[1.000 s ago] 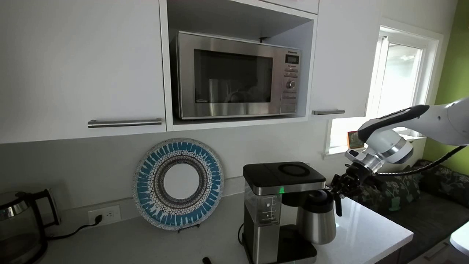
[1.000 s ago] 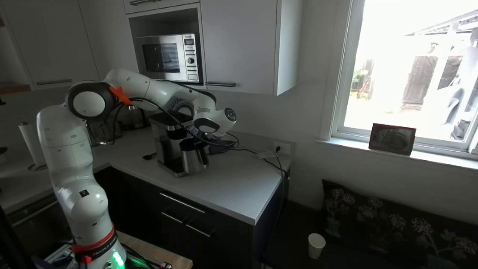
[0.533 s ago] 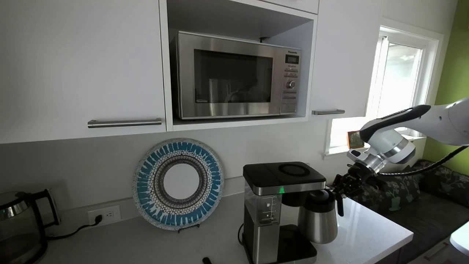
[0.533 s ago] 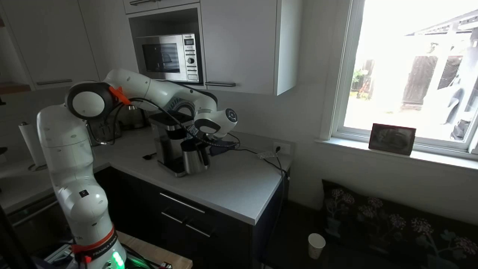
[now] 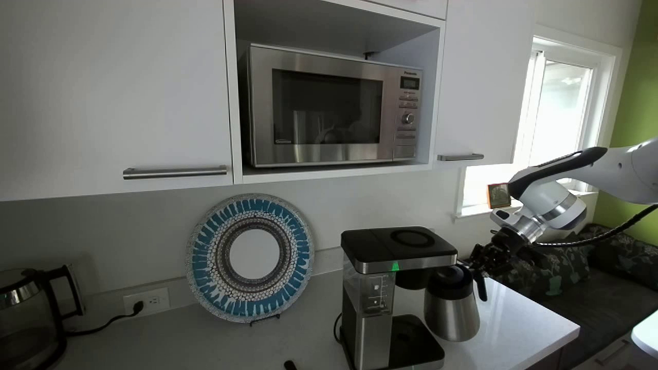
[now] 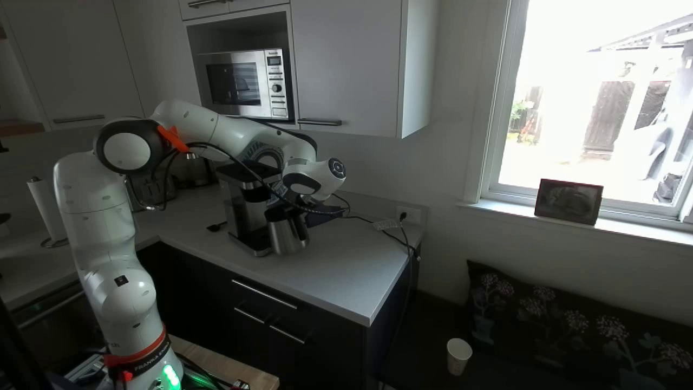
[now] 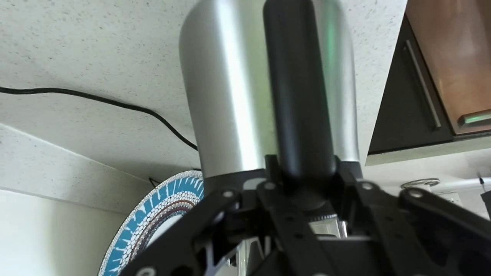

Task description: Remove the carafe from the coffee maker and put in on the counter top

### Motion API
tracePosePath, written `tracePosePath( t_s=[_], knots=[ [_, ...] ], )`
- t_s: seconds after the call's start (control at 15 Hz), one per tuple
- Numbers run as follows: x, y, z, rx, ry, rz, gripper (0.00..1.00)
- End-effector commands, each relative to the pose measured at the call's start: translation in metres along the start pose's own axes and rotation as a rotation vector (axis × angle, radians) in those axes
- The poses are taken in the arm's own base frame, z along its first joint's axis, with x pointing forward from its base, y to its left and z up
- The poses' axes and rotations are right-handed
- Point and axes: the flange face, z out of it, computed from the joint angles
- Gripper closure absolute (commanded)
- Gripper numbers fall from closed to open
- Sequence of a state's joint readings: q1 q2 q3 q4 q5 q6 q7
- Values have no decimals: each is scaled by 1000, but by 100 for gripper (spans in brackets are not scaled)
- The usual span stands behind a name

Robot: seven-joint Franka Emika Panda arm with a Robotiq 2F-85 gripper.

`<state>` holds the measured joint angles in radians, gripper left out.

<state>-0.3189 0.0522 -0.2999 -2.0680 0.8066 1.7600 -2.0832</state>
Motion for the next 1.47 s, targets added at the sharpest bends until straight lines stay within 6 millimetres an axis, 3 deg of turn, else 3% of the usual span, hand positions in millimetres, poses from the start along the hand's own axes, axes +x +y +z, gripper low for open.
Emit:
tracePosePath(
  t_s=[0.0, 1.0, 1.07, 1.4],
  knots=[
    [-1, 0, -11, -6, 29, -7, 92],
    [-34, -1, -18, -6, -16, 5, 92],
    [-25, -2, -15, -21, -8, 19, 67],
    [-32, -2, -18, -26, -9, 23, 67]
  ],
)
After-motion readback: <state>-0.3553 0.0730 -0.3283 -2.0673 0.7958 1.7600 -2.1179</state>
